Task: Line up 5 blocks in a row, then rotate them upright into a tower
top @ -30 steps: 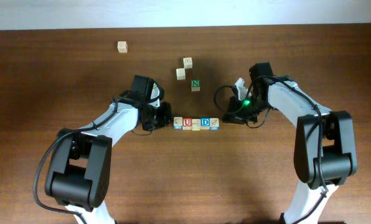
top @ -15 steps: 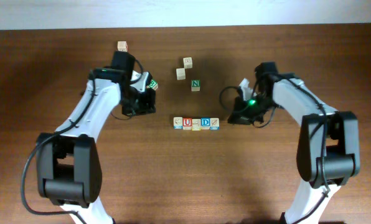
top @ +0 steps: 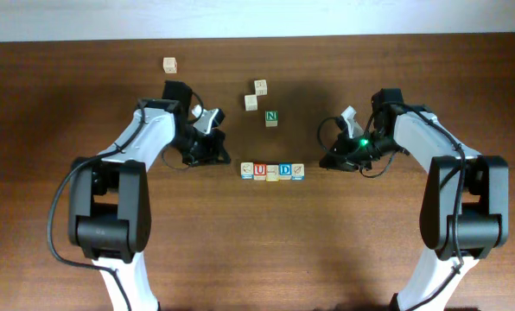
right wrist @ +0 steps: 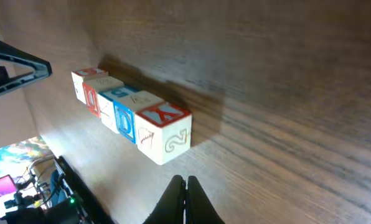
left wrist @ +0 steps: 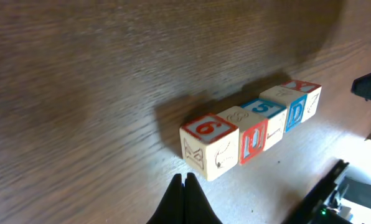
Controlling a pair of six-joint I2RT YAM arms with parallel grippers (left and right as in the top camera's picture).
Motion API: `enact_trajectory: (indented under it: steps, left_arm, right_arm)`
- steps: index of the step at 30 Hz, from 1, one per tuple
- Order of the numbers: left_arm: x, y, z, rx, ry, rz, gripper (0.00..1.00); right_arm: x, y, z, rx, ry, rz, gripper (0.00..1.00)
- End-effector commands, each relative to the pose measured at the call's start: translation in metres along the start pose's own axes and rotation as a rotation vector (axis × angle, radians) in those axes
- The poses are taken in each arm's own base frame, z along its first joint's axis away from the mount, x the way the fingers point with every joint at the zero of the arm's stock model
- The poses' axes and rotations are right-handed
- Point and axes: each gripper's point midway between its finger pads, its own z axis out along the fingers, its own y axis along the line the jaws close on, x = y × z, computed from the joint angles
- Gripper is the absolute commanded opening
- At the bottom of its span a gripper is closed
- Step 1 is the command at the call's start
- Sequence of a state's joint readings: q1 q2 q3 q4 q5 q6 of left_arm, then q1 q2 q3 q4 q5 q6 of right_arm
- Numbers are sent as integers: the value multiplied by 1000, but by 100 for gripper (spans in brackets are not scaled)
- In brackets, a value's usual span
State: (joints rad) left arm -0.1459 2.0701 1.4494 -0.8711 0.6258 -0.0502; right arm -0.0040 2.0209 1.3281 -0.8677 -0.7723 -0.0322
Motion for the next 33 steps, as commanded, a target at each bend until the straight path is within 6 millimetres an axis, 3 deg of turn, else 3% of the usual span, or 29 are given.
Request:
enact_trajectory:
  steps: [1, 5, 10, 19, 23, 29, 33]
  left_arm:
    - [-3, -6, 4, -22, -10, -18, 0]
    - [-1, -1, 13, -130, -9, -64, 0]
    - [2, -9, 26, -166, -9, -91, 0]
    - [12, 3, 32, -231, 0, -143, 0]
    - [6, 3, 28, -229, -20, -143, 0]
    - [-15, -18, 5, -206, -101, -96, 0]
    - [-13, -25, -5, -204, -113, -89, 0]
  right_arm:
    - [-1, 4, 2, -20, -4, 4, 4]
    - [0, 1, 2, -3, -2, 7, 5]
    - [0, 1, 2, -2, -1, 13, 5]
    - [3, -2, 8, 56, 17, 20, 4]
    - [5, -1, 13, 73, 28, 7, 4]
    - [2, -1, 13, 77, 16, 15, 4]
    - [2, -1, 13, 77, 16, 14, 4]
